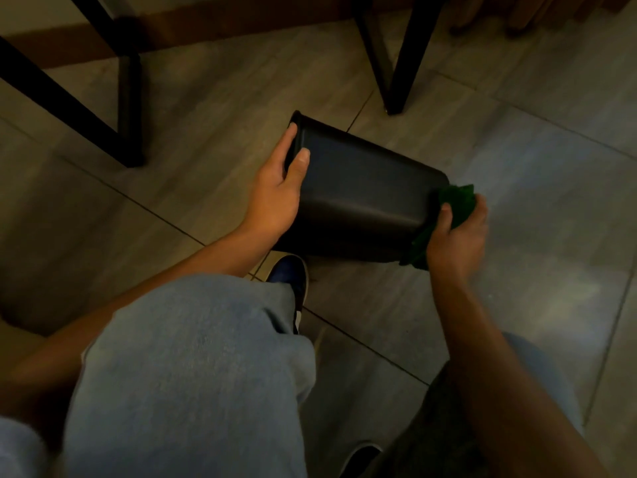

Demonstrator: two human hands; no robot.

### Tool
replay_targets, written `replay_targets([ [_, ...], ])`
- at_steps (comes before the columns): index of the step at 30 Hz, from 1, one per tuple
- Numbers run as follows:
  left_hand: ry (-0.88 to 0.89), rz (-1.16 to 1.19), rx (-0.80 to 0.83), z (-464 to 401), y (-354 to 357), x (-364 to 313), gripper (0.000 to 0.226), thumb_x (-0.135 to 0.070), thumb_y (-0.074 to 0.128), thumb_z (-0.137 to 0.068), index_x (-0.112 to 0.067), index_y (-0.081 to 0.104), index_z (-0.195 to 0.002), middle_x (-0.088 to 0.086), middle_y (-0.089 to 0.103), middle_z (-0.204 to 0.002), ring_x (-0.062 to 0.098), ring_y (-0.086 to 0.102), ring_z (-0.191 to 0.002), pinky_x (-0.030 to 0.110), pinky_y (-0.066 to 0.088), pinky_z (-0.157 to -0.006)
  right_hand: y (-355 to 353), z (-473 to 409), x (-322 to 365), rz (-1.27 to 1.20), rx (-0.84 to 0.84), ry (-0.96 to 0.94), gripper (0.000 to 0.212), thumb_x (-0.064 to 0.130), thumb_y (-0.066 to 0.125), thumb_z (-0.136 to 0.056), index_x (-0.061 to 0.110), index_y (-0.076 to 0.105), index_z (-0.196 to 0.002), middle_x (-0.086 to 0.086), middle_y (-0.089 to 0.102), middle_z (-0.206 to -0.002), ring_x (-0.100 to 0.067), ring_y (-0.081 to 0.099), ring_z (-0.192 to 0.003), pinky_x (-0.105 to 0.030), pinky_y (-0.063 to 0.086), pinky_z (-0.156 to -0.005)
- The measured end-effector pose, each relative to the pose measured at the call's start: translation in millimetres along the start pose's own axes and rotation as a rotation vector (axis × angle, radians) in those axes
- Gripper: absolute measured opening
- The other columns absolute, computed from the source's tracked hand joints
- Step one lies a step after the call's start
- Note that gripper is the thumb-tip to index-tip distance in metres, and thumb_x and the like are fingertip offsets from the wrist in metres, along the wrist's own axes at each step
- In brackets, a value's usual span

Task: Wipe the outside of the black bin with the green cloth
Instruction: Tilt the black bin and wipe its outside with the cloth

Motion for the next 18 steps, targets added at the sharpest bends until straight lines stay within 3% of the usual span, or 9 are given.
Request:
replay_targets([
  [3, 0.024, 0.022, 0.012, 1, -1, -2, 0.056, -0.031, 0.051, -0.105, -0.026, 0.03, -0.157, -0.006, 0.034, -0.162, 0.001, 0.031, -0.145, 0.024, 0.029, -0.121, -23, -5, -14, -0.119, -0.11, 0.026, 0.058, 0.041, 0.052, -0.105, 0.017, 0.039, -0.157, -0.008, 0.053, -0.152, -0.024, 0.051, -0.141, -0.04, 0.038, -0.121],
  [5, 0.004, 0.028, 0.011, -1, -2, 0, 0.06, -0.04, 0.057, -0.1, -0.033, 0.034, -0.155, -0.006, 0.037, -0.161, 0.006, 0.036, -0.145, 0.03, 0.035, -0.119, -29, 3, -13, -0.215, -0.173, 0.01, 0.058, 0.04, 0.053, -0.105, 0.015, 0.041, -0.156, -0.007, 0.055, -0.15, -0.019, 0.053, -0.138, -0.032, 0.039, -0.118],
  [7, -0.062, 0.076, -0.008, -2, 0, 6, 0.066, -0.052, 0.066, -0.091, -0.039, 0.04, -0.15, -0.005, 0.043, -0.157, 0.012, 0.043, -0.142, 0.041, 0.042, -0.115, -20, 15, -5, -0.265, -0.164, -0.021, 0.058, 0.036, 0.055, -0.104, 0.014, 0.041, -0.156, -0.008, 0.055, -0.149, -0.019, 0.053, -0.138, -0.035, 0.04, -0.119],
  [9, -0.108, 0.086, -0.046, -5, -3, 14, 0.067, -0.047, 0.07, -0.09, -0.034, 0.044, -0.15, -0.004, 0.044, -0.156, 0.009, 0.04, -0.142, 0.036, 0.039, -0.117, -1, 34, 10, -0.281, -0.137, -0.073, 0.06, 0.027, 0.059, -0.102, 0.012, 0.039, -0.157, -0.011, 0.049, -0.154, -0.023, 0.047, -0.144, -0.041, 0.034, -0.124],
  [11, -0.128, 0.08, -0.089, -11, -5, 22, 0.065, -0.041, 0.069, -0.092, -0.026, 0.044, -0.151, -0.003, 0.046, -0.154, 0.008, 0.04, -0.14, 0.019, 0.038, -0.11, 16, 50, 22, -0.304, -0.122, -0.094, 0.063, 0.016, 0.06, -0.1, 0.012, 0.037, -0.158, -0.013, 0.039, -0.162, -0.026, 0.036, -0.151, -0.027, 0.024, -0.127],
  [13, -0.156, 0.083, -0.113, -14, -7, 30, 0.066, -0.04, 0.069, -0.093, -0.022, 0.044, -0.151, -0.002, 0.047, -0.153, 0.005, 0.041, -0.137, 0.006, 0.038, -0.097, 29, 63, 37, -0.299, -0.099, -0.093, 0.064, 0.008, 0.059, -0.098, 0.018, 0.037, -0.158, -0.012, 0.031, -0.166, -0.023, 0.03, -0.154, -0.004, 0.016, -0.118],
  [14, -0.166, 0.083, -0.116, -15, -7, 32, 0.067, -0.041, 0.069, -0.093, -0.021, 0.043, -0.152, -0.001, 0.046, -0.153, 0.005, 0.04, -0.138, 0.006, 0.037, -0.097, 34, 70, 44, -0.305, -0.082, -0.087, 0.065, 0.006, 0.059, -0.097, 0.02, 0.038, -0.157, -0.012, 0.029, -0.167, -0.022, 0.028, -0.155, 0.0, 0.015, -0.113],
  [18, -0.173, 0.104, -0.124, -15, -9, 30, 0.075, -0.045, 0.07, -0.091, -0.019, 0.038, -0.154, 0.002, 0.045, -0.156, 0.013, 0.041, -0.143, 0.029, 0.039, -0.115, 45, 97, 66, -0.314, -0.03, -0.144, 0.067, 0.001, 0.059, -0.095, 0.022, 0.041, -0.156, -0.01, 0.023, -0.17, -0.01, 0.023, -0.153, 0.003, 0.017, -0.11],
])
Point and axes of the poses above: each hand's wrist, its own z-axis away from the middle knuckle, its own y-axis out of the palm, x = y × z, the point moved 9 cm from there along -z, towards the middle knuckle
